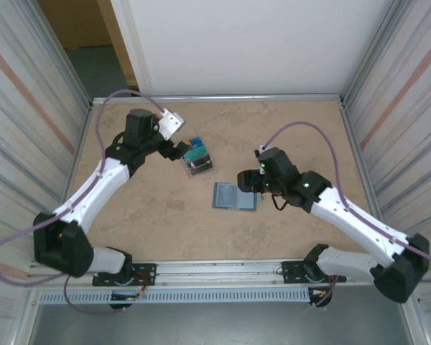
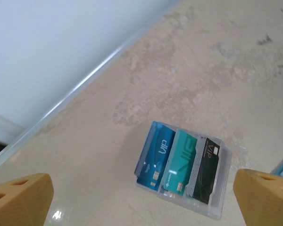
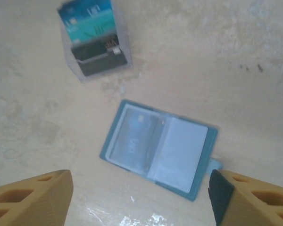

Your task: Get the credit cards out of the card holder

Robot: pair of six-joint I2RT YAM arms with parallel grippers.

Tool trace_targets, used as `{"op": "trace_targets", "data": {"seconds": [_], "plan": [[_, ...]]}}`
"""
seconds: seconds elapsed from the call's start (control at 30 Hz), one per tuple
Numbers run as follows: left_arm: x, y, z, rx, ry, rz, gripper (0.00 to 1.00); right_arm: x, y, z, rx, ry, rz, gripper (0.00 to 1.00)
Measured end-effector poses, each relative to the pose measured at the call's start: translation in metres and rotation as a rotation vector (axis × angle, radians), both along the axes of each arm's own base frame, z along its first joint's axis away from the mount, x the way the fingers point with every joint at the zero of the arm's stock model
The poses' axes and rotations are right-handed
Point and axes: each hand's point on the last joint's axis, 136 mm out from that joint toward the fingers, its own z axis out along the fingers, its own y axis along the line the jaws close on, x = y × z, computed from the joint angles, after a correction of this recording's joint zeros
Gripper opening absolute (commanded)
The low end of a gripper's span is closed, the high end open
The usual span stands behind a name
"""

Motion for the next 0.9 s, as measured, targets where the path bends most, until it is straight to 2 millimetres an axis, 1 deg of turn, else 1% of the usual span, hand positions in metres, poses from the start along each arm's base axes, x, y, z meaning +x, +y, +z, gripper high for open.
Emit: {"op": "trace_targets", "data": {"seconds": [0.13, 0.27, 0.4, 0.57, 0.63, 0.73, 0.9], "plan": [[-0.021, 0.024, 0.008, -0.126, -0.038, 0.155, 0.99, -0.002, 0.02, -0.028, -0.106, 0.082, 0.006, 0.68], [-0.039, 0.049, 0.006, -0.266, -0.048, 0.321, 0.99, -0.002, 0.04, -0.058, -0.187, 0.16, 0.017, 0.65], [-0.057, 0.074, -0.008, -0.405, -0.049, 0.468, 0.99, 0.0, 0.056, -0.09, -0.259, 0.23, 0.022, 0.66], [-0.068, 0.098, -0.026, -0.514, -0.024, 0.604, 0.99, 0.005, 0.067, -0.122, -0.328, 0.291, 0.023, 0.67], [-0.069, 0.103, -0.028, -0.544, -0.016, 0.634, 0.99, 0.007, 0.069, -0.133, -0.352, 0.311, 0.021, 0.68], [-0.069, 0.103, -0.029, -0.574, -0.003, 0.65, 0.99, 0.011, 0.073, -0.146, -0.379, 0.332, 0.02, 0.68], [-0.067, 0.102, -0.036, -0.593, 0.024, 0.668, 0.99, 0.016, 0.078, -0.156, -0.393, 0.348, 0.016, 0.67]]}}
